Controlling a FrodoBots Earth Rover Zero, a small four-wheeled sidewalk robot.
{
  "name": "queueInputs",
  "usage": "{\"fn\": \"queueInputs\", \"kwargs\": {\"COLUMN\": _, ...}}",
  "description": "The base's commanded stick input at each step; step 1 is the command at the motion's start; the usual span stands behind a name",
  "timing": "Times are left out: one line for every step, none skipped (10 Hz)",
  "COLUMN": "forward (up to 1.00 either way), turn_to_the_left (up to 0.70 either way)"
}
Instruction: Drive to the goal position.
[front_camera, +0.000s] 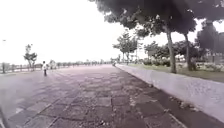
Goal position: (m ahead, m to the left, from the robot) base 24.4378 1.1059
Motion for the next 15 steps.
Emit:
{"fn": "queueInputs", "kwargs": {"forward": 1.0, "turn_to_the_left": 0.0}}
{"fn": "queueInputs", "kwargs": {"forward": 1.0, "turn_to_the_left": 0.0}}
{"fn": "queueInputs", "kwargs": {"forward": 1.0, "turn_to_the_left": 0.0}}
{"fn": "queueInputs", "kwargs": {"forward": 1.0, "turn_to_the_left": 0.0}}
{"fn": "queueInputs", "kwargs": {"forward": 1.0, "turn_to_the_left": 0.0}}
{"fn": "queueInputs", "kwargs": {"forward": 1.0, "turn_to_the_left": 0.0}}
{"fn": "queueInputs", "kwargs": {"forward": 1.0, "turn_to_the_left": 0.0}}
{"fn": "queueInputs", "kwargs": {"forward": 1.0, "turn_to_the_left": 0.0}}
{"fn": "queueInputs", "kwargs": {"forward": 1.0, "turn_to_the_left": 0.0}}
{"fn": "queueInputs", "kwargs": {"forward": 1.0, "turn_to_the_left": 0.0}}
{"fn": "queueInputs", "kwargs": {"forward": 1.0, "turn_to_the_left": 0.0}}
{"fn": "queueInputs", "kwargs": {"forward": 1.0, "turn_to_the_left": 0.0}}
{"fn": "queueInputs", "kwargs": {"forward": 1.0, "turn_to_the_left": 0.0}}
{"fn": "queueInputs", "kwargs": {"forward": 1.0, "turn_to_the_left": 0.0}}
{"fn": "queueInputs", "kwargs": {"forward": 1.0, "turn_to_the_left": 0.0}}
